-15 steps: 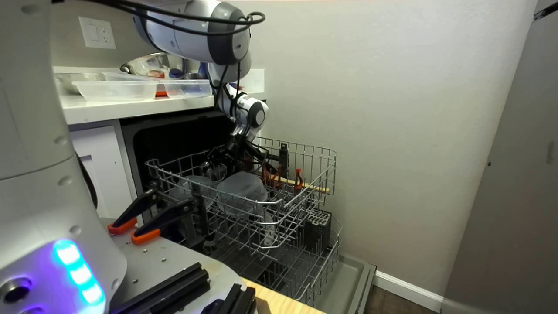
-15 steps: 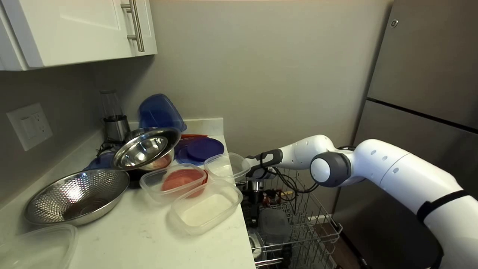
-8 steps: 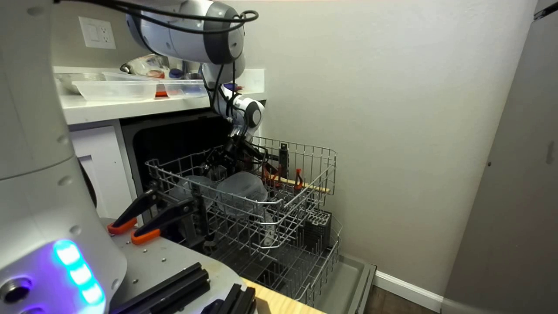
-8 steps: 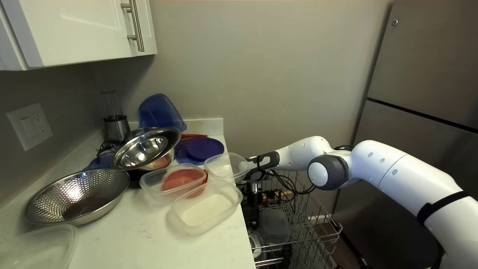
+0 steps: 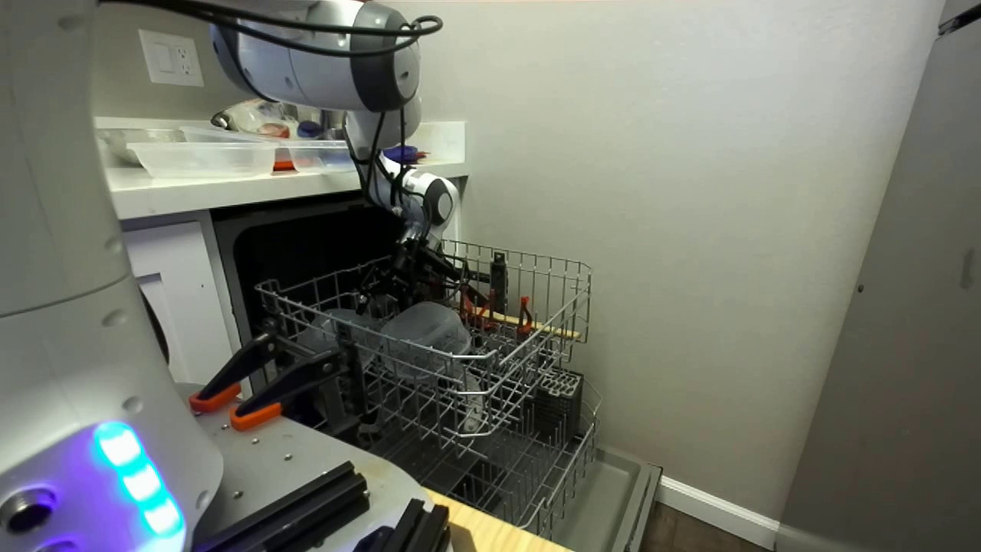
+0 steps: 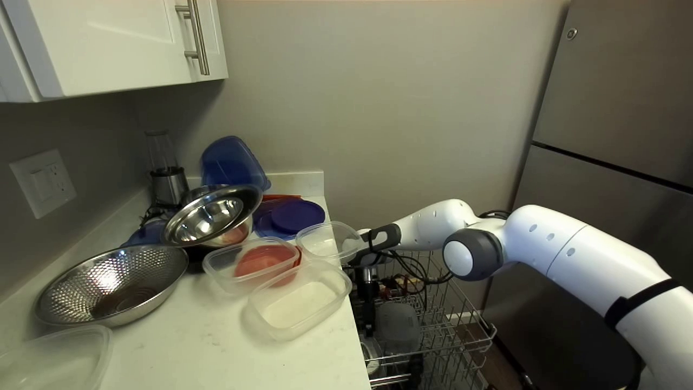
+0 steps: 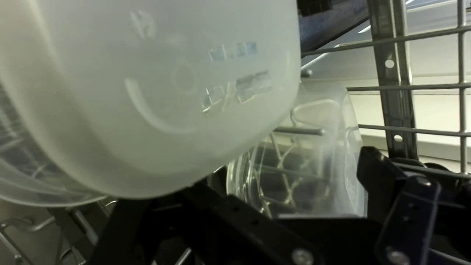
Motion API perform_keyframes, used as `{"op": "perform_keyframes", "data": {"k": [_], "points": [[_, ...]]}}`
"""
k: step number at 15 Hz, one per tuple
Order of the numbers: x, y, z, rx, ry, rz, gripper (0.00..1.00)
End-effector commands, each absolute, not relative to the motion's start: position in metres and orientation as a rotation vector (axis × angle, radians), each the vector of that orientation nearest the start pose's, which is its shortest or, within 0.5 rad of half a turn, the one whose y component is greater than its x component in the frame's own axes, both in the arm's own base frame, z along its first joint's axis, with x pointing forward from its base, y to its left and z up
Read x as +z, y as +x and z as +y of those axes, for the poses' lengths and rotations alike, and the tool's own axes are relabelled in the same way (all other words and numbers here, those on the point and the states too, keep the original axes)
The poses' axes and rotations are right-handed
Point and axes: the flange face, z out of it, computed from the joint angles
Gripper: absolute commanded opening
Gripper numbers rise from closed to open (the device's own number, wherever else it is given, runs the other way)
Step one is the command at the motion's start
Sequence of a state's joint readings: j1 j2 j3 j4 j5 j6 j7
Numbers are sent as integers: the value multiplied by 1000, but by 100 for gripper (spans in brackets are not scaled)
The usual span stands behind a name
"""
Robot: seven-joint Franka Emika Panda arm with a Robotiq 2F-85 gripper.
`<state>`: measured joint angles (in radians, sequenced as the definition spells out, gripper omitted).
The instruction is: Take out the bowl from the dishwashing rack
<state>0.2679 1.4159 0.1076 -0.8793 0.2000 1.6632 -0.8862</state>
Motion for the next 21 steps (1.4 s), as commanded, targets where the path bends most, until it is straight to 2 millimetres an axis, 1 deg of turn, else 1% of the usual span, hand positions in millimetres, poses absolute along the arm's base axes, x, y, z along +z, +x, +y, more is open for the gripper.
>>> {"op": "perform_keyframes", "data": {"k": [1,5,14,17,21], "points": [[-31,632,245,726,-2218,-1359,100],[-35,630,242,726,-2216,-1343,100],[-33,628,241,701,-2175,-1244,100],[-29,622,238,761,-2133,-1177,100],[-19,624,237,786,-2126,-1110,100]]}}
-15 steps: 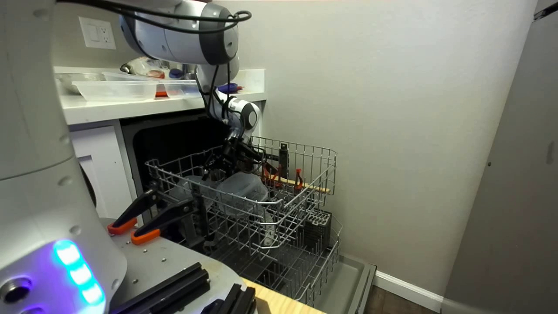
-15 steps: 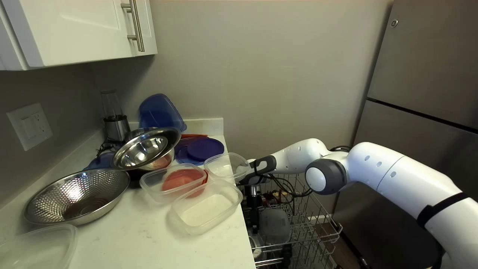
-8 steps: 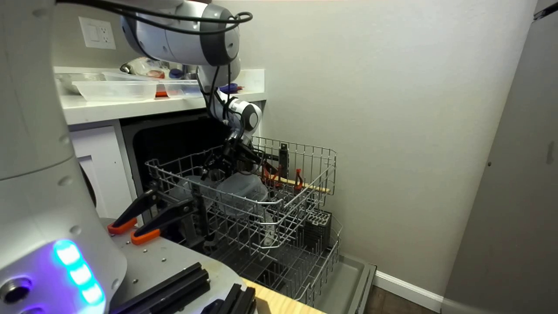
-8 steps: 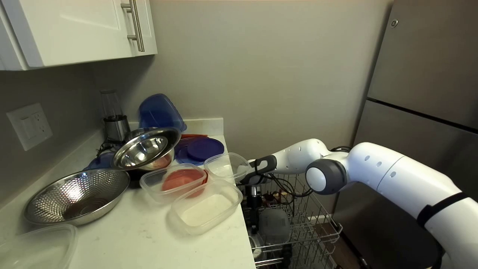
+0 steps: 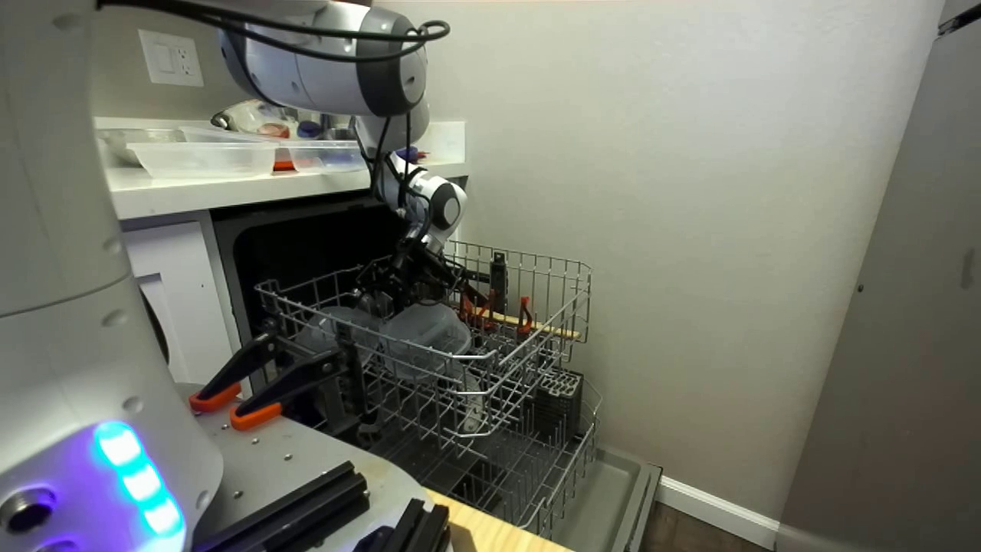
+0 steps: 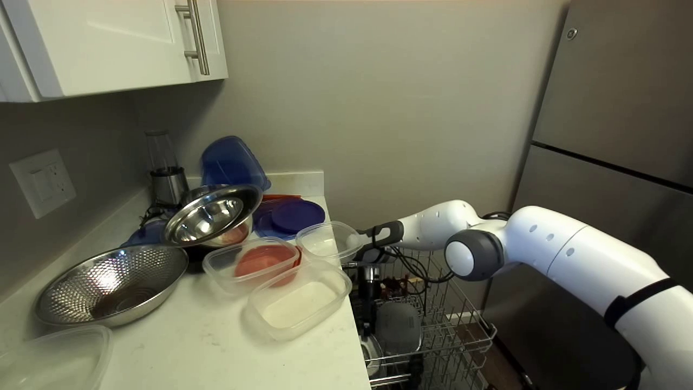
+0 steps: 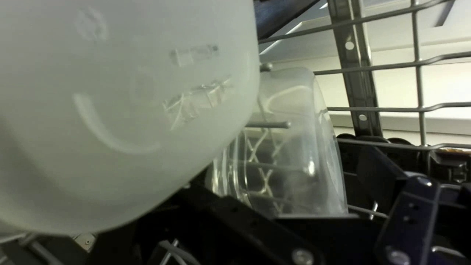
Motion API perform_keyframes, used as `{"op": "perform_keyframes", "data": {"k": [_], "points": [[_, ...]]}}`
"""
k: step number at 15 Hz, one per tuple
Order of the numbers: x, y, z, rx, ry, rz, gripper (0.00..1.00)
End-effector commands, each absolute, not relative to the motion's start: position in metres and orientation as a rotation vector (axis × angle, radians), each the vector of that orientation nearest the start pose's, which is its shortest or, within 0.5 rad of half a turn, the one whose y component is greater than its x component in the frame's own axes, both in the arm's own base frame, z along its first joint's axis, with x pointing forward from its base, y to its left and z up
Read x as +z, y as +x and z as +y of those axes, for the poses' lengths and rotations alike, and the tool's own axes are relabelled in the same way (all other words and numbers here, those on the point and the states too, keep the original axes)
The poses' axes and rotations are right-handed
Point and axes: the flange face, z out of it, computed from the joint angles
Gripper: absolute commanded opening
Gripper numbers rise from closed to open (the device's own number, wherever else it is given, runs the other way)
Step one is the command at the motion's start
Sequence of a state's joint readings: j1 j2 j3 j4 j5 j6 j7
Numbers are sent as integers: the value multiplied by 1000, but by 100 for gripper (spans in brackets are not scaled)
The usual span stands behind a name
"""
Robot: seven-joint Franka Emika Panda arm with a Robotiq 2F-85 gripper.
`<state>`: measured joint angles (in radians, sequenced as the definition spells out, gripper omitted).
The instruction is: Take out the bowl from the dishwashing rack
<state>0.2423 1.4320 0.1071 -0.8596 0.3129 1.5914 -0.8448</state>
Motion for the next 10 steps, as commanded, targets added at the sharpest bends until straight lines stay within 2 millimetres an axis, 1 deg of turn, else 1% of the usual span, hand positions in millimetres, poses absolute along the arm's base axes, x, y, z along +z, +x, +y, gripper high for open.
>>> {"op": "perform_keyframes", "data": {"k": [1,10], "points": [[-18,625,236,791,-2125,-1099,100],[-13,625,238,802,-2105,-1078,100]]}}
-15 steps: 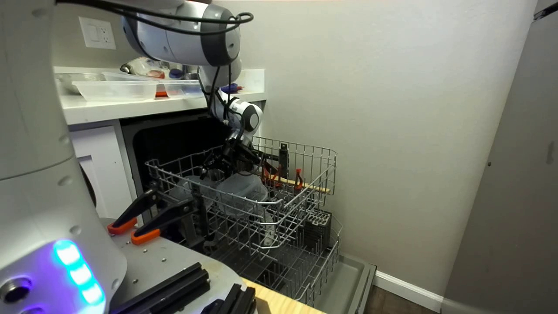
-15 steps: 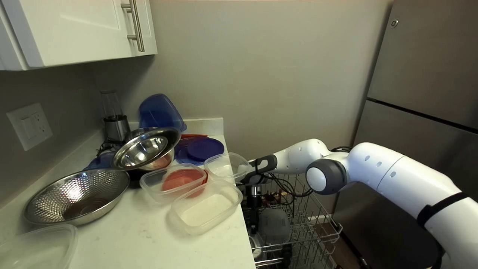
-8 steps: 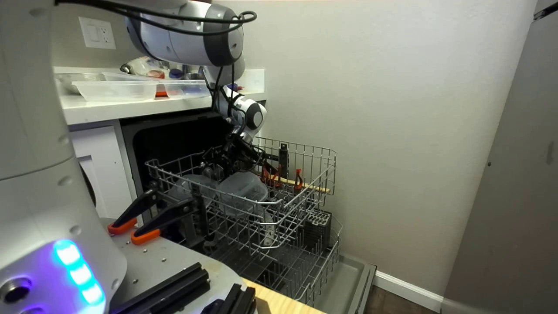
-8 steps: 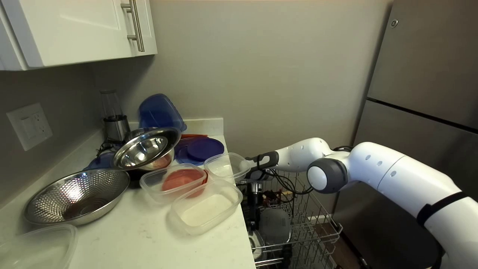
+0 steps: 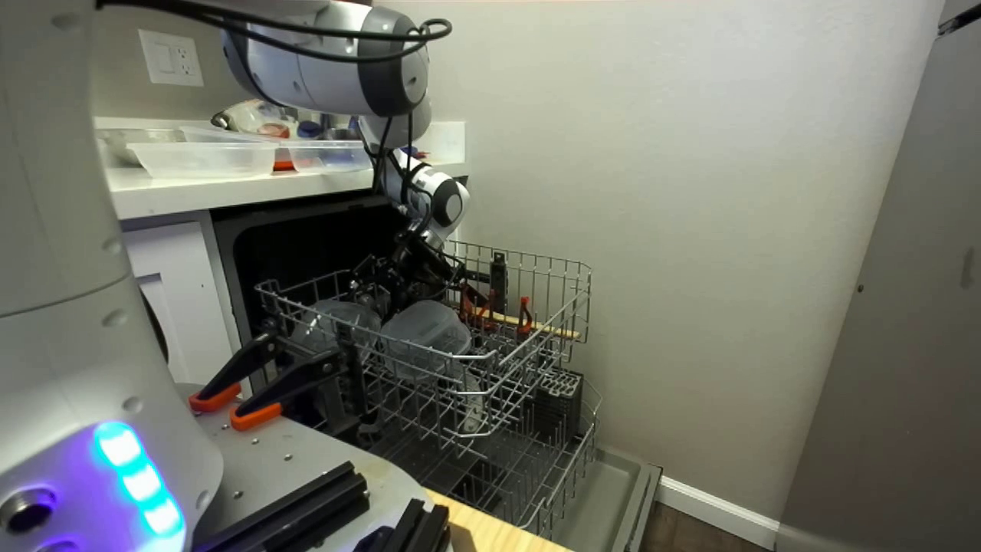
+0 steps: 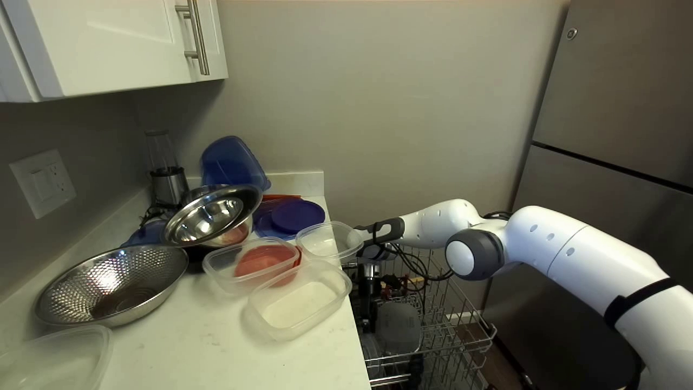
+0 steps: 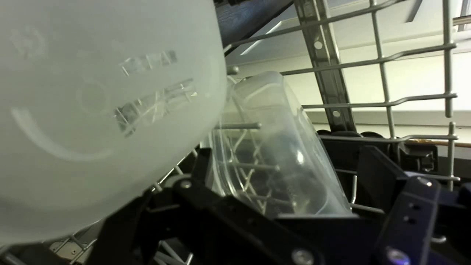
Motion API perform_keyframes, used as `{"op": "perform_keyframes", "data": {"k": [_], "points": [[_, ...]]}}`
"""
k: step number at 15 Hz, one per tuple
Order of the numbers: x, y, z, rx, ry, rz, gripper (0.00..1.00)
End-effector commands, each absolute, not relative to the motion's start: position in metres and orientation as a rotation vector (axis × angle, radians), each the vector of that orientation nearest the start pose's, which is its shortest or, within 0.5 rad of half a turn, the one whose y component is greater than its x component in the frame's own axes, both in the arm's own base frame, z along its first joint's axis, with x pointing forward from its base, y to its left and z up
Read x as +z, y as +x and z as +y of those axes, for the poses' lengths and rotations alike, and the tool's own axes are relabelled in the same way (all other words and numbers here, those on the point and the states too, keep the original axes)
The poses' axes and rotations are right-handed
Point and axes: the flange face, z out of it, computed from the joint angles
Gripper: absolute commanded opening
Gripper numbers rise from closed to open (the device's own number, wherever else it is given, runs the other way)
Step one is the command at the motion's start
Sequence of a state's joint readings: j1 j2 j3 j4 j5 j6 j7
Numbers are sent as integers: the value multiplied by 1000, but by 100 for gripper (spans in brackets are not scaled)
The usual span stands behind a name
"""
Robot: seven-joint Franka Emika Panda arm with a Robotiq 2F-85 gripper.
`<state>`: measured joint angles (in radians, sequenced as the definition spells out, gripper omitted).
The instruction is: Take out the bowl from the dishwashing rack
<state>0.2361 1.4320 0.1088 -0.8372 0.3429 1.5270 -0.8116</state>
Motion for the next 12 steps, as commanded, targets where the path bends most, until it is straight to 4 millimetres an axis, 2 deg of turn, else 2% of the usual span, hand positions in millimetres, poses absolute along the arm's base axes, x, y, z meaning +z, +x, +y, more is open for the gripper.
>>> {"op": "perform_keyframes", "data": {"k": [1,12], "points": [[-12,625,238,800,-2102,-1080,100],[-3,621,238,846,-2036,-1119,100]]}}
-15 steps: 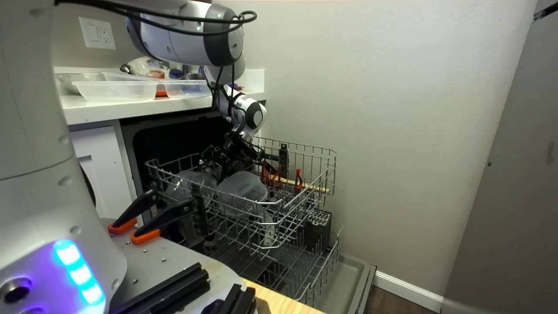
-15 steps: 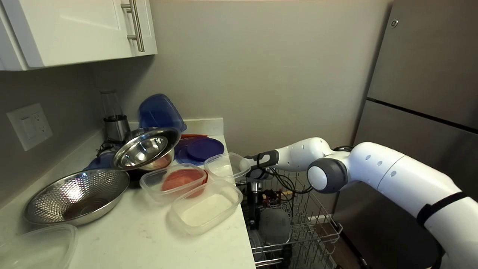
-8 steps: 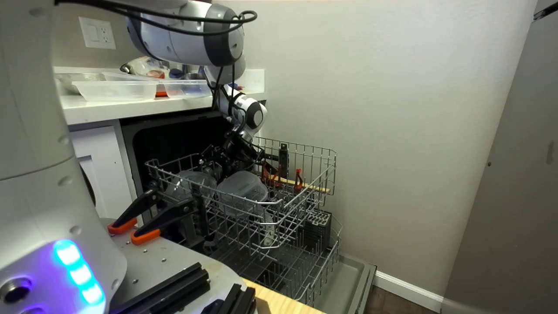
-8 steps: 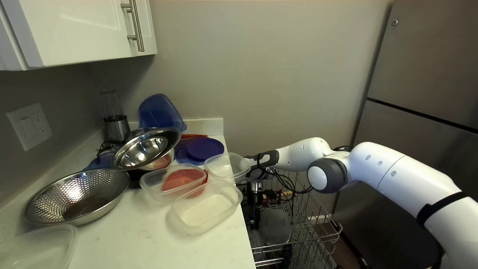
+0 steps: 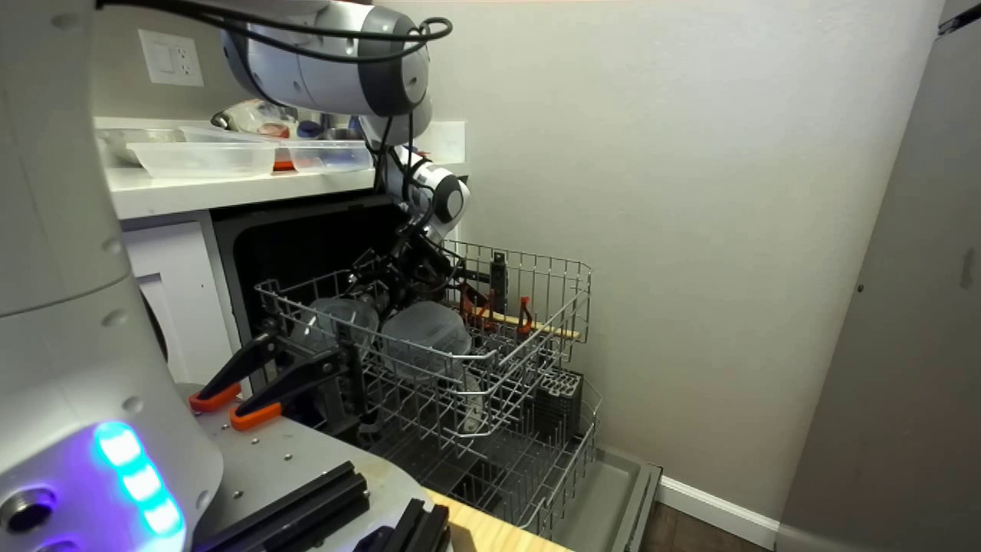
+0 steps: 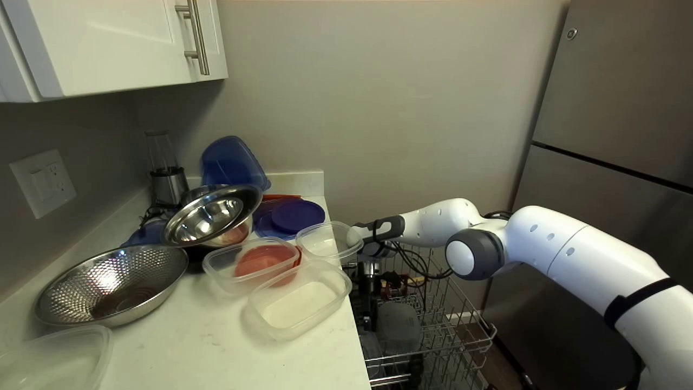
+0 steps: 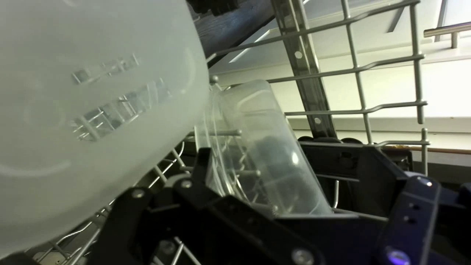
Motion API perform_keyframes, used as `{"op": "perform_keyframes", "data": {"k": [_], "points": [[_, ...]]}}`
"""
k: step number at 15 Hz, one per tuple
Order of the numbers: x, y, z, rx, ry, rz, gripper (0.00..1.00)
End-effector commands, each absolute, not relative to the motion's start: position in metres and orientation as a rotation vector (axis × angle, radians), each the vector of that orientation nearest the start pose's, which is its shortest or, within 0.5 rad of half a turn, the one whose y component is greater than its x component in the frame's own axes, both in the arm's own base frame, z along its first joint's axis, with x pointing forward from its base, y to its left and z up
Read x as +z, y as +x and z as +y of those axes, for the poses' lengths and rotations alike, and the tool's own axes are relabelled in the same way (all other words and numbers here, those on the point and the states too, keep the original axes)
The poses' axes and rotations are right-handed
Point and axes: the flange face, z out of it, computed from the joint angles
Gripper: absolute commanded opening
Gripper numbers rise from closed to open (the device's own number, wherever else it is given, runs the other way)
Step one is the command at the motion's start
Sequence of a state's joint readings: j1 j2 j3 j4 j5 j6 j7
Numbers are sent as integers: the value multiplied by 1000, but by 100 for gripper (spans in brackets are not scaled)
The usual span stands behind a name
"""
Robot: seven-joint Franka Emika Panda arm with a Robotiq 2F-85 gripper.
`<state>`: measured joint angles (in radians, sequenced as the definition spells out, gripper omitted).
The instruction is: Take out the bowl from the dishwashing rack
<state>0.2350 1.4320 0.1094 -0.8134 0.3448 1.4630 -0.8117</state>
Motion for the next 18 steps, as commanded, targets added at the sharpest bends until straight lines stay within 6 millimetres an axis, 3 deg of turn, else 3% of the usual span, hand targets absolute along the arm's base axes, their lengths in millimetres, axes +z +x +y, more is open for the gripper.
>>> {"op": "perform_keyframes", "data": {"k": [1,18], "points": [[-3,621,238,850,-2033,-1119,100],[3,615,245,872,-1981,-1143,100]]}}
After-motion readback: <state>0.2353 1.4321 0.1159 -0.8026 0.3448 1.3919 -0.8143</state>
